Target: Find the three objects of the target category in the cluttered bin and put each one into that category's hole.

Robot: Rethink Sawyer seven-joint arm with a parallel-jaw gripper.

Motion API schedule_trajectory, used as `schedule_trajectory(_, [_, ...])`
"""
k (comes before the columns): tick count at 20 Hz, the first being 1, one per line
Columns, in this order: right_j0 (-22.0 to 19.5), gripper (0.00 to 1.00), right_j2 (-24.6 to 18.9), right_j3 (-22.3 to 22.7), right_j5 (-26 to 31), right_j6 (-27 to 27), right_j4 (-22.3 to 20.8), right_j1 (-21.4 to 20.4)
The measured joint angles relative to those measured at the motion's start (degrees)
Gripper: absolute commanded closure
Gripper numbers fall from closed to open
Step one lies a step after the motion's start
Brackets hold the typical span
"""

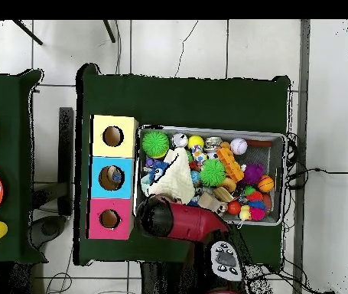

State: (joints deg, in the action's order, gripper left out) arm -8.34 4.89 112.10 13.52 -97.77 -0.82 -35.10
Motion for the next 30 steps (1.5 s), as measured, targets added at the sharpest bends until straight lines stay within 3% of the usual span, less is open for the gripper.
schedule_trajectory(13, [0.91,1.0,1.86,0.1,19.26,0.0,-0.06,-12.46])
schedule_trajectory(22, [1.01,1.0,4.23,0.12,21.38,0.0,-0.09,-17.27])
schedule_trajectory(30, [0.64,1.0,5.18,-0.66,22.76,0.0,-0.13,-18.34])
